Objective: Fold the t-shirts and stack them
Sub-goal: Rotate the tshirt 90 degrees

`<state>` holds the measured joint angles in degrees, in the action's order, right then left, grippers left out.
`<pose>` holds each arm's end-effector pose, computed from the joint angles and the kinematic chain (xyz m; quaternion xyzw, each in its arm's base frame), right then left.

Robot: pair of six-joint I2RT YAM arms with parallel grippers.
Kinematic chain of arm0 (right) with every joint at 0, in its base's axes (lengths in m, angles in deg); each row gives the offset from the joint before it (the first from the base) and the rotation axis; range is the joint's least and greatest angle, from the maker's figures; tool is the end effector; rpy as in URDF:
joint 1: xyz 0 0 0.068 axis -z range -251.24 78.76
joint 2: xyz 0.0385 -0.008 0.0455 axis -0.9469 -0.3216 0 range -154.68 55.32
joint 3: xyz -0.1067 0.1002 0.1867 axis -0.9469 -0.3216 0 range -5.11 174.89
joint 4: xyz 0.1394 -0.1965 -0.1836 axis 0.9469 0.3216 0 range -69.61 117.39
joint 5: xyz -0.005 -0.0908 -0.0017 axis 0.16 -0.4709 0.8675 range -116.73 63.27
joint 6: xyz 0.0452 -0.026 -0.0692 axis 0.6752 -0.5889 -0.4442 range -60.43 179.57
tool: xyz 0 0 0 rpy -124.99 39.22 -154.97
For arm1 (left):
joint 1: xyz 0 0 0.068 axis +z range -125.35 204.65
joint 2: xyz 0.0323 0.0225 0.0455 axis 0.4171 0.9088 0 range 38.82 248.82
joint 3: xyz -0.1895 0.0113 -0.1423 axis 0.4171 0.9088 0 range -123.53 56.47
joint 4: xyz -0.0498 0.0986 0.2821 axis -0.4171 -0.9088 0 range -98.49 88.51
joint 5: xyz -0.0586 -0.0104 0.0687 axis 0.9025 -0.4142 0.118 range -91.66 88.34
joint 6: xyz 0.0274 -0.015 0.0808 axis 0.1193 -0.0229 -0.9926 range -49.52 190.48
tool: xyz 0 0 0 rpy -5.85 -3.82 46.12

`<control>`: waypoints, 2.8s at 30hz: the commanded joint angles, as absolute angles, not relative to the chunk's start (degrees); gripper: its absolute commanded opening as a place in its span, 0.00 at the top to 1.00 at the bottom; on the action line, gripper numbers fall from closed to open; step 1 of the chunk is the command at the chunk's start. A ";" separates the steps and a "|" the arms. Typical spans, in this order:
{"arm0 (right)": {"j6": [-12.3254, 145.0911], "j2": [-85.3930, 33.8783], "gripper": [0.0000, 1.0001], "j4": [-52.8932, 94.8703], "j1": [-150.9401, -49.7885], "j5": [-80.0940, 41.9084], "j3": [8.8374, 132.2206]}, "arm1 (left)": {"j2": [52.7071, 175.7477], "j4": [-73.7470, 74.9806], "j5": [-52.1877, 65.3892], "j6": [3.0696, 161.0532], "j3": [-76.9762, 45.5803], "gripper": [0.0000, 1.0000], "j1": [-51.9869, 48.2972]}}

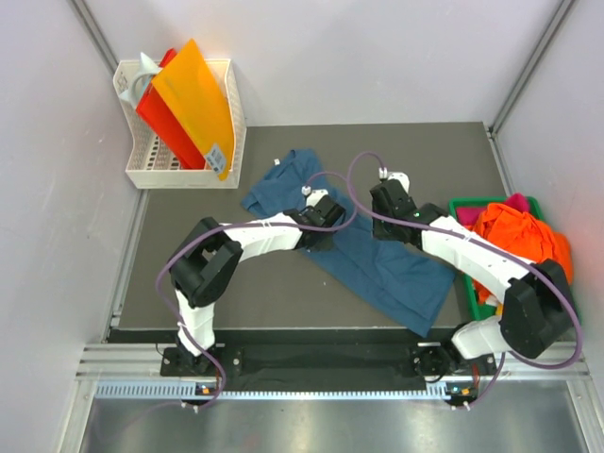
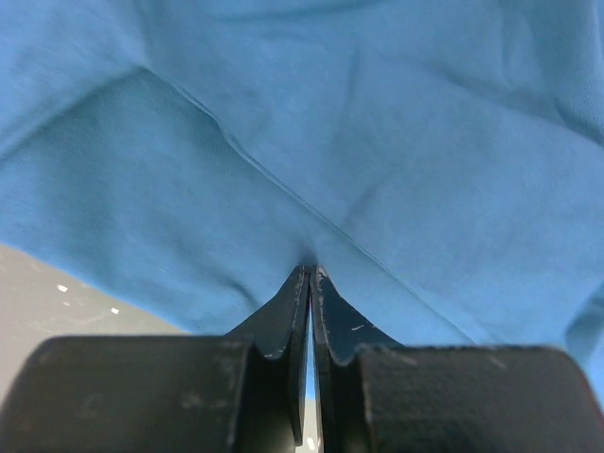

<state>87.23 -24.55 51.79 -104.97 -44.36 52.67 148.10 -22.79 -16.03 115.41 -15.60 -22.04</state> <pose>0.3103 0.1792 0.1657 -0.0018 0.9397 0.0329 0.3404 0.3148 -0.3062 0.0746 -0.0193 0.9553 -0.1091 0.2740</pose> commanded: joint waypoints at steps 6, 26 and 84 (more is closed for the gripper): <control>89.36 -20.88 0.64 51.51 -105.25 -45.54 53.17 | 151.94 -34.51 -19.76 118.55 -15.87 0.94 -22.63; 89.80 -21.85 0.61 49.66 -104.81 -45.54 52.47 | 143.76 -48.16 -23.55 117.33 -8.04 0.95 -6.82; 84.53 -24.13 0.60 52.47 -101.74 -41.76 55.45 | 196.05 -48.51 -10.72 99.93 -81.60 0.97 -8.30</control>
